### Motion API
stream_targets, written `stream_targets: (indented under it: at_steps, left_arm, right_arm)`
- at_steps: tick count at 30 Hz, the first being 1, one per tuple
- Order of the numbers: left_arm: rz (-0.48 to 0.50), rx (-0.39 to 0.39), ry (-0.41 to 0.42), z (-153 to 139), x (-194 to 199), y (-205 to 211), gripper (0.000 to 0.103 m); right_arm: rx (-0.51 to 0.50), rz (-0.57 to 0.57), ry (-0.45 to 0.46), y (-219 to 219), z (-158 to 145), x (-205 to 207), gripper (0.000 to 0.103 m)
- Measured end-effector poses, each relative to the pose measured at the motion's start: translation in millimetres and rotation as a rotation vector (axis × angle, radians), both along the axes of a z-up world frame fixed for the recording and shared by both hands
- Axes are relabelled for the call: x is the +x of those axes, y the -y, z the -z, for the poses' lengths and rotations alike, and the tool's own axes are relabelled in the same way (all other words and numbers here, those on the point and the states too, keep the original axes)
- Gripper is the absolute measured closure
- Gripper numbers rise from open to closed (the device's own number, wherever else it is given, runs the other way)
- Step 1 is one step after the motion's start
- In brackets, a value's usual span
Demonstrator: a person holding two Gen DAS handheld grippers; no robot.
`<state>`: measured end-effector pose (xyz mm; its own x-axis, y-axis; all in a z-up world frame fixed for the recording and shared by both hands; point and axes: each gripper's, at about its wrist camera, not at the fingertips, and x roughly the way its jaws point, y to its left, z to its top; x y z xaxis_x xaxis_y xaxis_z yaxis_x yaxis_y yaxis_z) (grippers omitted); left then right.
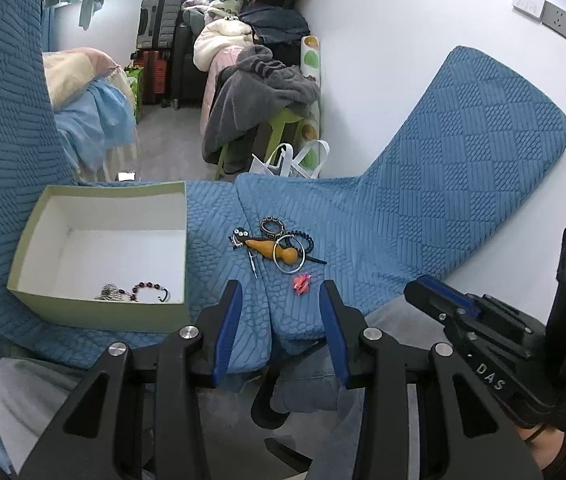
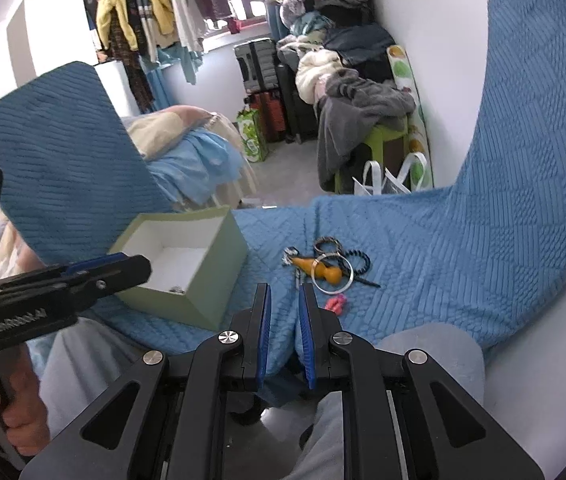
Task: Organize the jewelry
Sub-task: 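Move both tools back to the jewelry pile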
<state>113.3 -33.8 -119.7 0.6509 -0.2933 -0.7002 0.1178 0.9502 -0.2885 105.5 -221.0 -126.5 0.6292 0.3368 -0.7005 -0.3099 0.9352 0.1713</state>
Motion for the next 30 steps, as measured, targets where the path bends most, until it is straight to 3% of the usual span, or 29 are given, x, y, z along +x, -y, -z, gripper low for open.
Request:
stream_targets:
  at_steps: [4, 11, 18, 30]
  left_arm:
    - [0.008, 0.006, -0.016, 16, 9, 4, 0.062]
    - [0.016, -0.013, -0.053, 42, 30, 12, 0.062]
    - [0.0, -0.067, -0.089, 67, 61, 14, 0.062]
    - [-0.055, -0.083, -0.186, 118, 124, 22, 0.064]
  right_arm:
    - [0.022, 0.007, -0.032, 8, 24, 5, 0.09]
    - [0.06, 0.032, -0.02, 19, 36, 24, 0.09]
    - [0.061, 0.024, -0.051, 24, 75, 70, 0.09]
    - [0.047, -0.017, -0.134, 37, 126, 148, 0.09]
